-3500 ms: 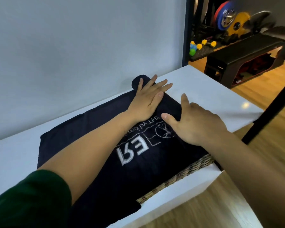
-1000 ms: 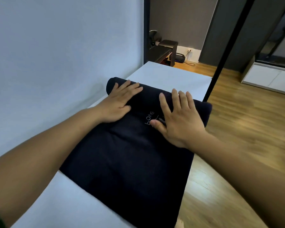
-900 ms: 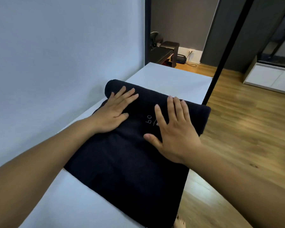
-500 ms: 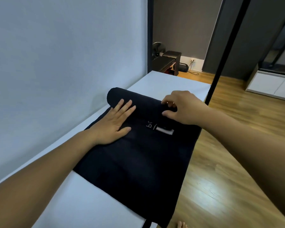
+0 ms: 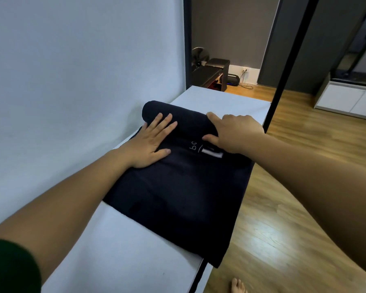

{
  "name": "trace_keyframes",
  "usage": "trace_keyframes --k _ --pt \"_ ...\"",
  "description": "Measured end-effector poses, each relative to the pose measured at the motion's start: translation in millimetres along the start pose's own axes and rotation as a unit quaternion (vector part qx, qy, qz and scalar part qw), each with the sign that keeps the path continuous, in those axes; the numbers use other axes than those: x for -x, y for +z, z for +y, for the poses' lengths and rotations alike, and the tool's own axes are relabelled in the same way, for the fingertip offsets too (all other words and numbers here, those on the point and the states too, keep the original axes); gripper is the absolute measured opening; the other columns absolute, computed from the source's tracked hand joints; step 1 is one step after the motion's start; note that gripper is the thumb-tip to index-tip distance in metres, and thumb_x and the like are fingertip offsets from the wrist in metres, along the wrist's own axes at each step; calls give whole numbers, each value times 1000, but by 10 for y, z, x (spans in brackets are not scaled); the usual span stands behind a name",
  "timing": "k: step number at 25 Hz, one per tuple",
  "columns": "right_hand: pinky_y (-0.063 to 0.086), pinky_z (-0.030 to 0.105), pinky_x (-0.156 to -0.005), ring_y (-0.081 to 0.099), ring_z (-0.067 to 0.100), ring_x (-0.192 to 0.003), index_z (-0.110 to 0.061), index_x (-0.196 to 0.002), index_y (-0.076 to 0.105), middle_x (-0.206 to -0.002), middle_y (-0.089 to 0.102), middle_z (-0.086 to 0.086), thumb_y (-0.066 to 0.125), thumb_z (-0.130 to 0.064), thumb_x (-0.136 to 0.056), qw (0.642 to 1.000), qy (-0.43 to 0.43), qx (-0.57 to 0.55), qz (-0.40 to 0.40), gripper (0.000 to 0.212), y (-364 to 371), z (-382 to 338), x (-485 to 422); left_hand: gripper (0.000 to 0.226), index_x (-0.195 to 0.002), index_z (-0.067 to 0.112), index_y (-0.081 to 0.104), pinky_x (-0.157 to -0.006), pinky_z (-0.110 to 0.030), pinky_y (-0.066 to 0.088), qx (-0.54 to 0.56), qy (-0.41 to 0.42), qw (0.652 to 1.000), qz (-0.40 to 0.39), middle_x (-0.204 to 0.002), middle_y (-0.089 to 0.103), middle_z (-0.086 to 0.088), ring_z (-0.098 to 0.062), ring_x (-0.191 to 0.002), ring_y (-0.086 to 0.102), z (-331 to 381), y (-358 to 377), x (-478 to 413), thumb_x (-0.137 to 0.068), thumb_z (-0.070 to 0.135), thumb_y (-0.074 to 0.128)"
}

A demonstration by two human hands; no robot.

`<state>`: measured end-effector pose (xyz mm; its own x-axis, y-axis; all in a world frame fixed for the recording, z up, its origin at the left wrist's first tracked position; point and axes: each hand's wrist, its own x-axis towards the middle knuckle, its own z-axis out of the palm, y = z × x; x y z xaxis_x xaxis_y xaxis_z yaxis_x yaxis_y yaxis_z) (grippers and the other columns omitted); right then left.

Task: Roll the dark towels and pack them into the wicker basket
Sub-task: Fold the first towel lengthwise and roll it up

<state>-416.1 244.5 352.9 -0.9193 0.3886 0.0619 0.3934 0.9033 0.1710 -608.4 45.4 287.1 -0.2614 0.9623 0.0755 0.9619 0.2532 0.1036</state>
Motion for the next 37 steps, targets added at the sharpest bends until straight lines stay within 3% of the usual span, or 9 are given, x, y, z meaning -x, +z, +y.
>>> trace_keyframes --k 5,11,17,22,27,30,34,35,37 --pt "38 36 -66 59 32 -101 -26 -153 11 -126 54 14 34 -62 -97 997 -11 53 64 70 115 -196 154 70 -152 21 28 -120 -58 5 -20 13 980 196 -157 32 -3 -24 -150 17 144 -217 -135 -89 49 40" --pt "40 44 -91 50 35 -111 -20 -156 9 -135 47 16 22 -60 -98 991 5 85 104 71 207 -463 402 61 -155 26 23 -120 -56 -6 -25 3 981 191 -164 18 3 -20 -153 1 596 64 -350 -99 48 20" --pt "12 55 -118 27 46 -134 -24 -157 2 -152 24 24 31 -49 -95 998 -2 45 47 73 86 -625 625 67 -156 29 14 -119 -55 -11 -45 16 986 159 -164 12 6 -20 -152 -5 510 111 -22 -96 55 29" --pt "44 43 -101 47 30 -124 -28 -150 28 -140 47 8 57 -55 -87 993 -30 -111 -28 74 -324 -303 388 67 -156 34 12 -120 -54 -8 -68 9 985 157 -165 11 8 -20 -152 -4 516 103 217 -96 60 26" --pt "47 39 -94 56 26 -116 -36 -152 18 -134 57 1 54 -77 -78 984 -40 -122 -123 92 -220 -91 274 60 -151 33 33 -120 -55 8 -72 14 975 208 -158 32 6 -23 -149 21 542 135 249 -96 55 36" --pt "49 38 -91 57 24 -111 -40 -149 22 -130 60 -2 59 -74 -77 981 -52 -154 -106 88 -149 -32 216 46 -131 23 58 -114 -49 22 -69 71 961 256 -133 59 4 -23 -126 51 410 -114 29 -96 47 42" --pt "50 35 -90 58 20 -108 -41 -146 29 -128 59 -6 63 -69 -78 965 -52 -213 -141 80 -101 73 118 45 -93 23 65 -104 -39 34 2 -7 973 231 -94 69 7 -19 -91 61 225 -394 -466 -97 47 27" --pt "50 35 -90 58 20 -107 -41 -145 30 -127 59 -6 63 -68 -79 963 -49 -222 -144 79 -84 98 90 48 -71 26 57 -88 -33 41 4 -25 977 213 -71 62 9 -17 -73 57 221 -358 -566 -95 49 22" --pt "49 33 -89 57 18 -106 -39 -143 36 -126 59 -7 64 -65 -80 955 -42 -250 -152 74 -53 166 -10 51 -53 22 35 -56 -29 27 -17 -55 981 184 -51 43 5 -18 -54 42 196 -305 -781 -92 50 17"
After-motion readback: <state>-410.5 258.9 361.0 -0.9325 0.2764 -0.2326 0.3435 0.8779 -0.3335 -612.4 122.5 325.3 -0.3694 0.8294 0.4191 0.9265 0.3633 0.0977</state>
